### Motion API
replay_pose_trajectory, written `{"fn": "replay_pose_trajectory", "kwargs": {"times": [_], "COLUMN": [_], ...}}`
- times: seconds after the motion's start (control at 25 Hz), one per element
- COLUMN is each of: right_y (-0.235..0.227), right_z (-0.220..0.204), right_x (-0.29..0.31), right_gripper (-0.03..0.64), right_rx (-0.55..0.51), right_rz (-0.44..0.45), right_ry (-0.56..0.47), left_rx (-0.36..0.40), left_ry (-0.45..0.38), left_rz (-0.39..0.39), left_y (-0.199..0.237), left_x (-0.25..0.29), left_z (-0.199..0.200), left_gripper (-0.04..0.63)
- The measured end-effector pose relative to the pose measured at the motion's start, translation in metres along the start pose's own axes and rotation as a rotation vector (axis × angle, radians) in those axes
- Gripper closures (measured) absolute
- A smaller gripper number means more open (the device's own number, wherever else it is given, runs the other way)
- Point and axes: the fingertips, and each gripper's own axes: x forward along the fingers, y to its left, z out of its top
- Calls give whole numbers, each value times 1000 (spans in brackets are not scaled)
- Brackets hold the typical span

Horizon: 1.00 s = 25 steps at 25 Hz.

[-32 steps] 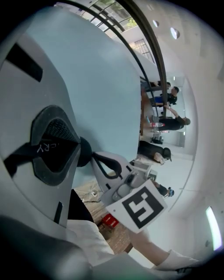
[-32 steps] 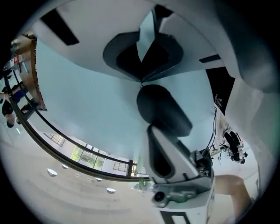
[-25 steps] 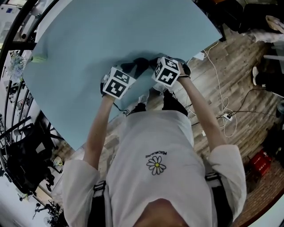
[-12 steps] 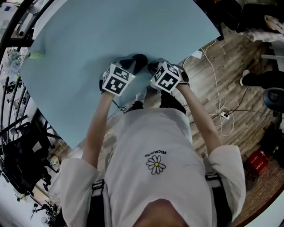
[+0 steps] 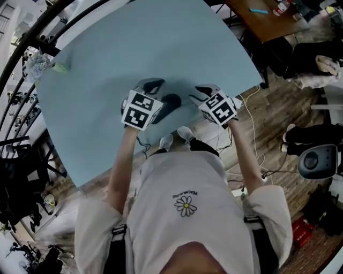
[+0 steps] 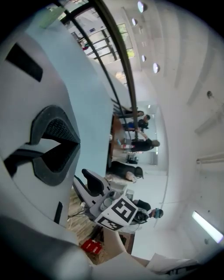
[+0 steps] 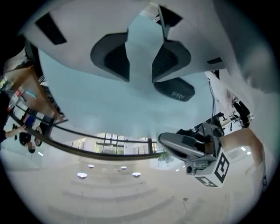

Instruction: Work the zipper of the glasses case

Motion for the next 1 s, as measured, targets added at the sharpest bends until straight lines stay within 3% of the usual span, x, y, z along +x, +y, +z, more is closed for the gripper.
{"fn": "replay_pose_trajectory", "kwargs": {"times": [0.12,0.24,0.4,0.52,0.68,1.0], "right_y": [-38,-50,-34,-21,-3,16], "right_z": [66,144,212,245,257,264], "right_x": [-39,-83,-136,-158,-167,-168], "right_gripper": [482,517,543,594,607,609], "right_rx": [-50,-75,-66,-68,-77,-109], "right_rz": [-106,-158,-205,-263,-284,-268], "right_ry": [-177,-404,-693,-847,-929,-958], "left_rx": [8,-16,-98,-111,-100,-118], "left_ry": [-200,-411,-607,-713,-781,-773], "left_rz": [108,242,400,527,646,770], "left_y": [16,31,41,44,42,55], "left_x": [-42,-96,-156,-196,-233,-260], "left_z": [69,123,151,152,138,114], "left_gripper": [581,581,581,581,581,581]}}
